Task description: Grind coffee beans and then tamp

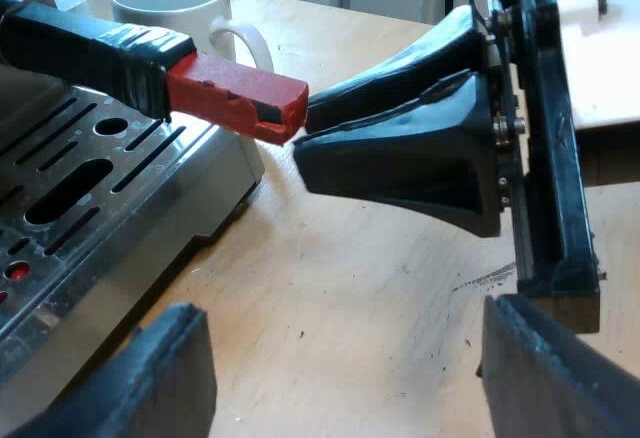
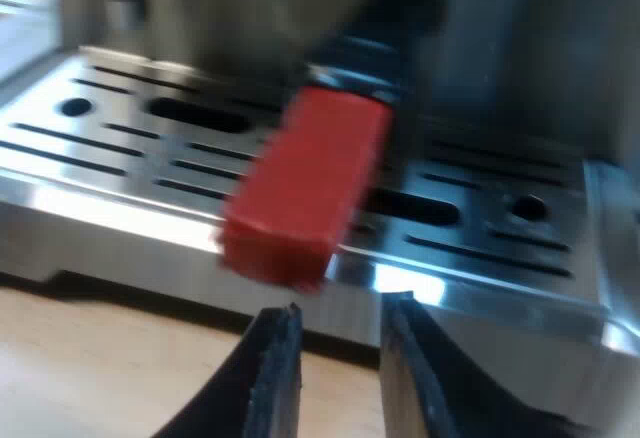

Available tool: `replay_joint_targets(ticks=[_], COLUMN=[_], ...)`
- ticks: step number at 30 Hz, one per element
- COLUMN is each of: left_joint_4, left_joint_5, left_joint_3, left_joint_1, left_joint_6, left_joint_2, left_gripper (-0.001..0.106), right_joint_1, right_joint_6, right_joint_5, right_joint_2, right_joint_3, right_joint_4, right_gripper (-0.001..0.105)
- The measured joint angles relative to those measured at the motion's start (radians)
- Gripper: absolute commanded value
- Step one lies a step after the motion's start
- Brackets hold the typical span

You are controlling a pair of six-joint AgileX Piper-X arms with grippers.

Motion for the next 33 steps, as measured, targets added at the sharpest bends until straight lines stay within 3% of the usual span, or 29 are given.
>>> replay_joint_targets(ticks=[6, 12, 15, 18, 22, 25, 27, 29, 33], left_joint_4=[0.0, 0.0, 0.0, 0.0, 0.009, 0.046, 0.052, 0.065, 0.097], left_joint_5=[0.0, 0.0, 0.0, 0.001, 0.001, 0.004, 0.012, 0.019, 0.022], left_joint_3=[0.0, -0.005, -0.02, -0.029, -0.031, -0.031, -0.031, -0.034, -0.034], left_joint_1=[0.0, 0.0, 0.0, 0.0, 0.0, 0.0, 0.0, 0.0, 0.0], left_joint_6=[0.0, -0.002, -0.005, -0.008, -0.008, -0.02, -0.033, -0.036, -0.037], left_joint_2=[0.0, 0.0, 0.0, -0.012, -0.065, -0.13, -0.159, -0.19, -0.23], left_gripper=[0.06, 0.06, 0.06, 0.06, 0.06, 0.06, 0.06, 0.06, 0.06], right_joint_1=[0.066, 0.111, 0.11, 0.11, 0.11, 0.11, 0.11, 0.106, 0.06], right_joint_6=[0.002, -0.035, -0.052, -0.072, -0.084, -0.084, -0.062, 0.005, 0.208], right_joint_5=[0.057, 0.178, 0.183, 0.183, 0.173, 0.173, 0.154, 0.131, 0.007], right_joint_2=[-0.005, -0.124, -0.204, -0.286, -0.377, -0.413, -0.417, -0.417, -0.409], right_joint_3=[0.0, 0.0, 0.0, 0.0, -0.002, -0.062, -0.122, -0.182, -0.299], right_joint_4=[0.029, 0.063, 0.075, 0.091, 0.123, 0.225, 0.311, 0.412, 0.646], right_gripper=[0.023, 0.023, 0.034, 0.055, 0.06, 0.06, 0.06, 0.06, 0.06])
